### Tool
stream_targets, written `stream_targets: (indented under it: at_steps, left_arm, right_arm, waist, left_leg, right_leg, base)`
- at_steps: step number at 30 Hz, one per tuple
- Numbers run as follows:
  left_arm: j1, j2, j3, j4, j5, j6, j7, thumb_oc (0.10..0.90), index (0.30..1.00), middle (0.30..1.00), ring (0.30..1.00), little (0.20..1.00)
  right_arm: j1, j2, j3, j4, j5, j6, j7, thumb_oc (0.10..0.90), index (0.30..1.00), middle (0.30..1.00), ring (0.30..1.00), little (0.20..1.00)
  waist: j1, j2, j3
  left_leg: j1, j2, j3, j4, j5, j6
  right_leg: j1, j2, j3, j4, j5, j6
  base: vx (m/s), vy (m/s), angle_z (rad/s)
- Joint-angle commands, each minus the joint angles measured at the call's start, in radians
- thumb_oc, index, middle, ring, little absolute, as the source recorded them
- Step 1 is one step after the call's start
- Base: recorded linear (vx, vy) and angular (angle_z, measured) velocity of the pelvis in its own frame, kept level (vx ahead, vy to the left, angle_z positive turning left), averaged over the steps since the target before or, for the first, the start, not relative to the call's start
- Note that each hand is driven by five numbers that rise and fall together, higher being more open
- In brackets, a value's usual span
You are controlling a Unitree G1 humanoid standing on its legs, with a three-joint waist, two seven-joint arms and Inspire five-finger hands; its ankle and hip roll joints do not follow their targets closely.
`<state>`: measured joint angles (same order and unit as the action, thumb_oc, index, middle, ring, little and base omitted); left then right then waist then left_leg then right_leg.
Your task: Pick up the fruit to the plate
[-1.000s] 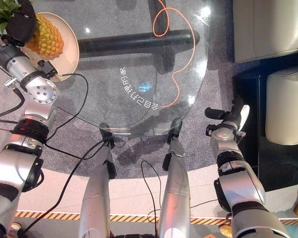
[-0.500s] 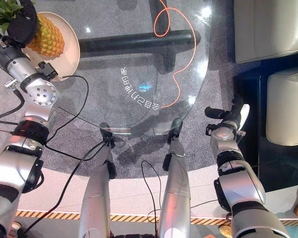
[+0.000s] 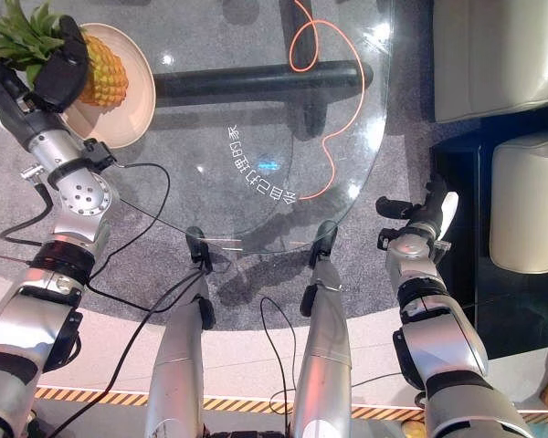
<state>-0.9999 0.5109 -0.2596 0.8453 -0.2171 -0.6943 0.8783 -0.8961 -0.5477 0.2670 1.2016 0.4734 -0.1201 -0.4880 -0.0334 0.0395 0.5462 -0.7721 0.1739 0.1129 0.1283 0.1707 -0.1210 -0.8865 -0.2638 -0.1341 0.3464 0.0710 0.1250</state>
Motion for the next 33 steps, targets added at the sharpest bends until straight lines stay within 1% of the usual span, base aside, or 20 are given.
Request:
stream_targets:
  at_steps: [1, 9, 14, 26, 33]
  left_arm:
    - [-0.057, 0.028, 0.052, -0.069, 0.035, -0.116, 0.012, 0.800, 0.900, 0.900, 0.900, 0.900]
    - [-0.023, 0.010, 0.065, -0.115, 0.042, -0.124, -0.003, 0.800, 0.900, 0.900, 0.900, 0.900]
    - [-0.001, 0.003, 0.072, -0.144, 0.029, -0.131, -0.023, 0.800, 0.900, 0.900, 0.900, 0.900]
    - [0.057, -0.020, 0.090, -0.231, 0.029, -0.152, -0.072, 0.800, 0.900, 0.900, 0.900, 0.900]
    - [0.089, -0.019, 0.103, -0.291, 0.053, -0.131, -0.064, 0.800, 0.900, 0.900, 0.900, 0.900]
  right_arm:
    - [0.001, -0.025, -0.032, 0.035, 0.035, -0.016, -0.037, 0.800, 0.900, 0.900, 0.900, 0.900]
    - [0.004, -0.026, -0.042, 0.048, 0.052, 0.005, -0.013, 0.800, 0.900, 0.900, 0.900, 0.900]
    - [0.015, -0.031, -0.051, 0.053, 0.054, -0.002, -0.009, 0.800, 0.900, 0.900, 0.900, 0.900]
    - [0.021, -0.043, -0.067, 0.046, 0.052, 0.008, -0.014, 0.800, 0.900, 0.900, 0.900, 0.900]
    - [0.034, -0.037, -0.072, 0.040, 0.052, 0.014, -0.016, 0.800, 0.900, 0.900, 0.900, 0.900]
  waist:
    - [0.030, -0.032, -0.026]
    - [0.039, -0.026, -0.026]
    - [0.043, -0.022, -0.026]
    - [0.057, -0.012, -0.026]
    - [0.066, -0.010, -0.026]
  left_leg:
    - [-0.045, -0.009, -0.066, 0.107, -0.108, -0.039]
    - [-0.044, -0.011, -0.069, 0.103, -0.106, -0.037]
    - [-0.045, -0.012, -0.071, 0.107, -0.109, -0.035]
    - [-0.038, -0.019, -0.074, 0.101, -0.111, -0.032]
    - [-0.031, -0.021, -0.079, 0.099, -0.112, -0.029]
  right_leg:
    - [0.057, 0.005, -0.042, -0.068, -0.010, 0.048]
    - [0.059, 0.002, -0.047, -0.068, -0.009, 0.049]
    - [0.059, 0.000, -0.048, -0.065, -0.011, 0.049]
    - [0.068, -0.007, -0.054, -0.072, -0.010, 0.052]
    - [0.074, -0.009, -0.059, -0.067, -0.013, 0.052]
  base:
    - [0.00, 0.000, 0.00]
    - [0.00, 0.000, 0.00]
    - [0.00, 0.000, 0.00]
    - [0.00, -0.001, 0.00]
    - [0.00, -0.001, 0.00]
